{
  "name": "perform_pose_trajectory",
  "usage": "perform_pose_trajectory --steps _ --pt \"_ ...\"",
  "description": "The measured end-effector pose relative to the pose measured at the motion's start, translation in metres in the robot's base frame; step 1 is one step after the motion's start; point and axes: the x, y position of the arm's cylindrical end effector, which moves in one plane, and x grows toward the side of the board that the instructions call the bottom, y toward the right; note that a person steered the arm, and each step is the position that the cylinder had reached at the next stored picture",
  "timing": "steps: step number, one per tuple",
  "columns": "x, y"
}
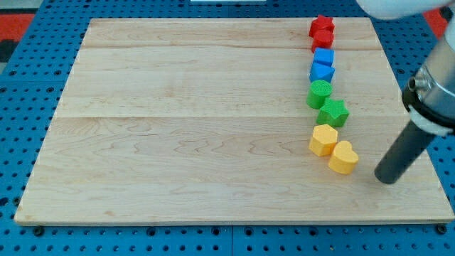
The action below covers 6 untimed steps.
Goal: Place the yellow heart left to the yellow hexagon
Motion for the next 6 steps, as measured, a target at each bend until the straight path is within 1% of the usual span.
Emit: perform_pose_trajectory --steps 1,2,3,4,5,6 --pt "-0.012 -0.009" --pt "0.005 -0.035" --pt "0.005 -0.063" --pt "-0.014 -0.083" --pt "-0.022 -0.119" --pt "-0.037 -0.126"
